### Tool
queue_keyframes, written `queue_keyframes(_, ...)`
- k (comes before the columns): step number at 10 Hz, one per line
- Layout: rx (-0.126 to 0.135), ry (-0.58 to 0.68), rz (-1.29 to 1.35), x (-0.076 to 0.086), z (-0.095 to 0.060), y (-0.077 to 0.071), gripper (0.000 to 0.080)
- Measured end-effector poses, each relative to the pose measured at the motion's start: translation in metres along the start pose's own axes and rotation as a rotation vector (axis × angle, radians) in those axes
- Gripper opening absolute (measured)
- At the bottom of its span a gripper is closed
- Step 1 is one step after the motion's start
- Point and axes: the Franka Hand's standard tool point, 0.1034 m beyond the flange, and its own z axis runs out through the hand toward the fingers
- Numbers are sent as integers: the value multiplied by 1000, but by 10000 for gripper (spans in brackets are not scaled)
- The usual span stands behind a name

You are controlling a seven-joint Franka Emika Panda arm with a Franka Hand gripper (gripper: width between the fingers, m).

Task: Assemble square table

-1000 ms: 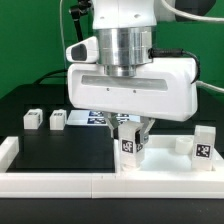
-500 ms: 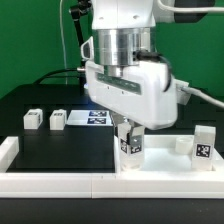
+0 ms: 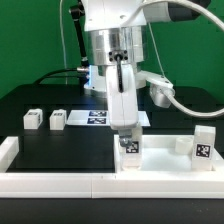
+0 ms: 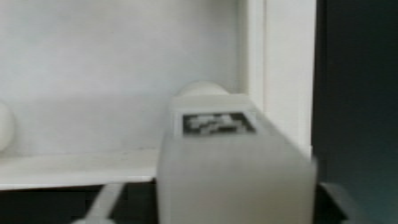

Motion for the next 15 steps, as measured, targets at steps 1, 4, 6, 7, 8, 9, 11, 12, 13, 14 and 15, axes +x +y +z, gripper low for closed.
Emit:
queue_keyframes(1, 4, 35, -214, -3, 2, -2, 472)
queue_keyframes(4, 20, 61, -597, -11, 2, -3, 640)
queue_keyframes(6, 12, 69, -753, -12, 3, -3, 648)
queue_keyframes(7, -3, 97, -986, -20, 4, -3, 648)
queue_keyframes(8, -16, 101, -1143, -22, 6, -2, 649)
queue_keyframes(9, -15, 103, -1153, -21, 5, -2, 649)
queue_keyframes(11, -15, 102, -1122, -21, 6, -2, 505)
queue_keyframes(12, -18, 102, -1106, -18, 6, -1, 505)
queue_keyframes(13, -18, 103, -1064, -16, 6, 0, 321)
queue_keyframes(14, -14, 103, -968, -15, 6, 0, 321)
queue_keyframes(15, -13, 101, -868, -14, 5, -1, 290)
